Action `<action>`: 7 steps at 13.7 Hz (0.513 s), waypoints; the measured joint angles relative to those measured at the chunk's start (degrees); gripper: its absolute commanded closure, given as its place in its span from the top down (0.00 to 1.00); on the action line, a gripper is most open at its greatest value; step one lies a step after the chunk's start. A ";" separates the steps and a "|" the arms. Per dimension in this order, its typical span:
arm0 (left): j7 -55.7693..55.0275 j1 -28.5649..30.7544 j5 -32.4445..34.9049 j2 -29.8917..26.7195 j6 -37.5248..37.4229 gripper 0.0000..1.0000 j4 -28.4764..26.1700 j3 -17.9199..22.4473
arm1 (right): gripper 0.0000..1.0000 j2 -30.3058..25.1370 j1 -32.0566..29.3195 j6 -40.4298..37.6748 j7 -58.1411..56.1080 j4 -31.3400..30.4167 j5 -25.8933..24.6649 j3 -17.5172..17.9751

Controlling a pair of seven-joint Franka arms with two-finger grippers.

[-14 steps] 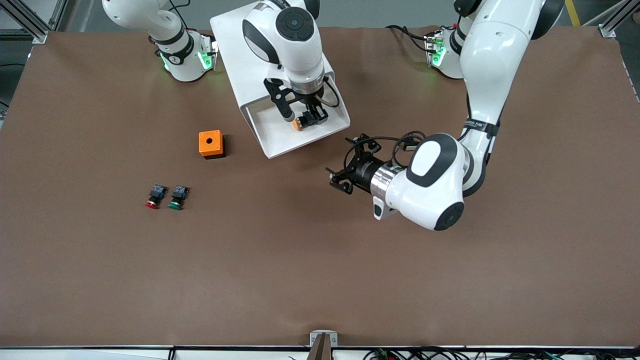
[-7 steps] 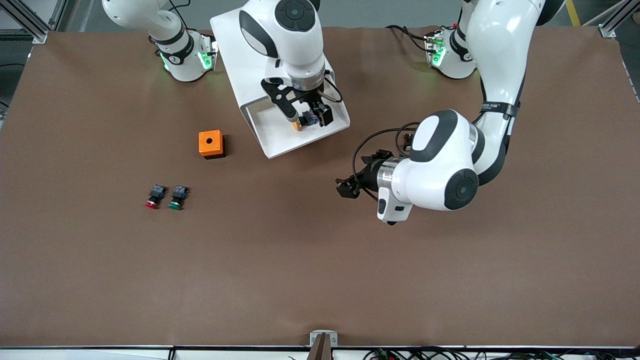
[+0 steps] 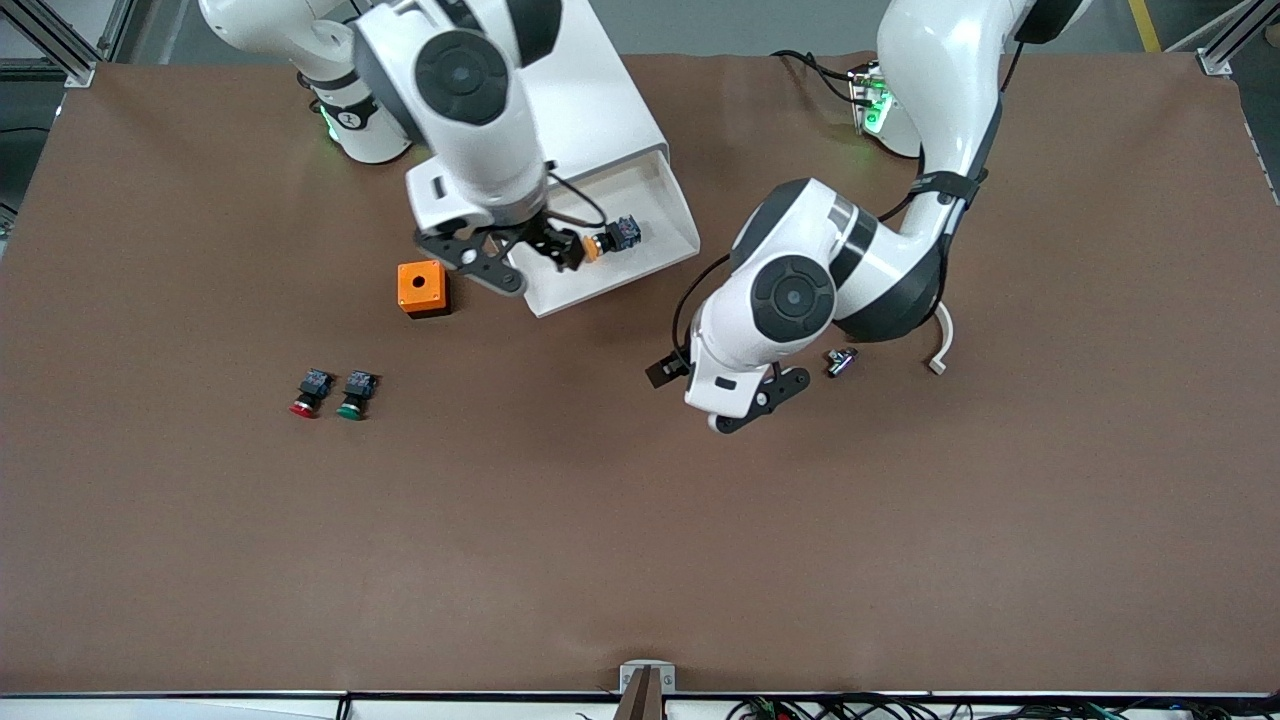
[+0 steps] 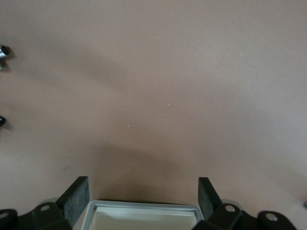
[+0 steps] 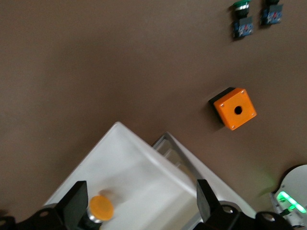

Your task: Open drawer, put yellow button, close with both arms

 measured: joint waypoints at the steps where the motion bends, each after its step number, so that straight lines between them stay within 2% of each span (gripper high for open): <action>1: -1.73 -0.39 0.32 0.07 1.06 1.00 -0.34 0.02 | 1.00 -0.88 -2.80 -2.38 -5.97 0.63 -0.96 -0.08; 7: -7.49 -5.68 6.73 0.36 2.72 1.00 -1.50 0.01 | 1.00 -5.81 -18.65 -7.85 -34.75 1.33 -1.67 -0.29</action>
